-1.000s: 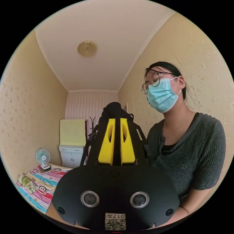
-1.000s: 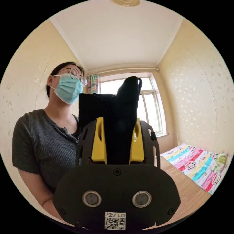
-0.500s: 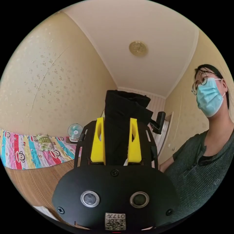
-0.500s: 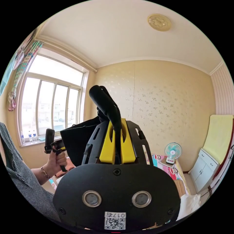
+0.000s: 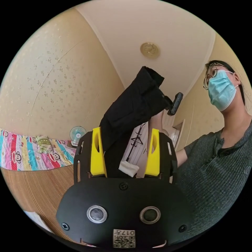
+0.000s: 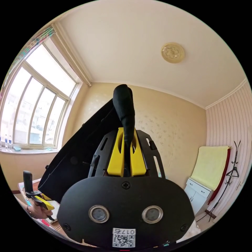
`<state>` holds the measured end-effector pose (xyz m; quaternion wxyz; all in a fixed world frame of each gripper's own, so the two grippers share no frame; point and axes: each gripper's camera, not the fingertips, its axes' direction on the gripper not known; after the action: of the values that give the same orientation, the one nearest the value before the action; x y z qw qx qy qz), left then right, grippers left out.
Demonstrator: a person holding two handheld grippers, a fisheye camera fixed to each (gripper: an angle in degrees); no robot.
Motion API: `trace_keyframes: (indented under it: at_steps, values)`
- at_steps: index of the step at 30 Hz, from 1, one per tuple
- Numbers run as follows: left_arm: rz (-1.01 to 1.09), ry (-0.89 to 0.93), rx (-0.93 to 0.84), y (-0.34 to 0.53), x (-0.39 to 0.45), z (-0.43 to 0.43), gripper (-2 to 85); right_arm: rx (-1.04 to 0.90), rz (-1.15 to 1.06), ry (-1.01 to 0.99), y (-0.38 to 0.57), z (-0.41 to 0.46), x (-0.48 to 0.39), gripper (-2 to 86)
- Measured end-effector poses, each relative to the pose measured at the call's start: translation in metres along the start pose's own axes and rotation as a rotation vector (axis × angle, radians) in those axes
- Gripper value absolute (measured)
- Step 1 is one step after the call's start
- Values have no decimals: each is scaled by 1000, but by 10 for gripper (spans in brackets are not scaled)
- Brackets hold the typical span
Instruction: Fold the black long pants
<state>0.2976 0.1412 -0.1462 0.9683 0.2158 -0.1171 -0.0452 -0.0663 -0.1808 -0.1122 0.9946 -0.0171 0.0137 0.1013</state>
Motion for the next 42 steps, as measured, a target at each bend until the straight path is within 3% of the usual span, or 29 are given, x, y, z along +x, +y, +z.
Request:
trace_keyframes:
  at_steps: [5,7,9,14,17,19,24,29,33,36,39,42]
  values:
    - [124,-56,121,-60,25,-1,228,18,-33,-6,-15,-1,-5,14]
    - [180,-154,234,-88,31,-25,112,14,-33,-51,-15,-2,3,16]
    - [195,-189,294,-112,26,-42,74,-6,6,-112,-11,-1,26,18]
    - [192,-216,262,-178,-7,-61,52,-134,156,-512,15,34,129,29]
    - [226,-158,275,-201,-17,-64,48,-103,221,-791,33,45,180,37]
    - [269,-119,313,-215,-15,-69,43,-55,214,-873,37,40,200,40]
    - [328,-173,306,-263,-8,-62,33,-17,158,-881,11,20,230,43]
    - [298,-179,275,-302,-46,-47,31,-137,209,-709,-18,44,268,43]
    - [190,-323,227,-294,-126,-18,23,-219,238,-633,6,90,296,41]
    - [113,-465,150,-309,-225,26,21,-365,272,-588,39,178,323,37]
    - [-37,-551,18,-349,-385,85,28,-528,306,-564,84,321,359,39]
    - [-193,-769,-69,-363,-557,132,52,-594,323,-484,151,492,382,67]
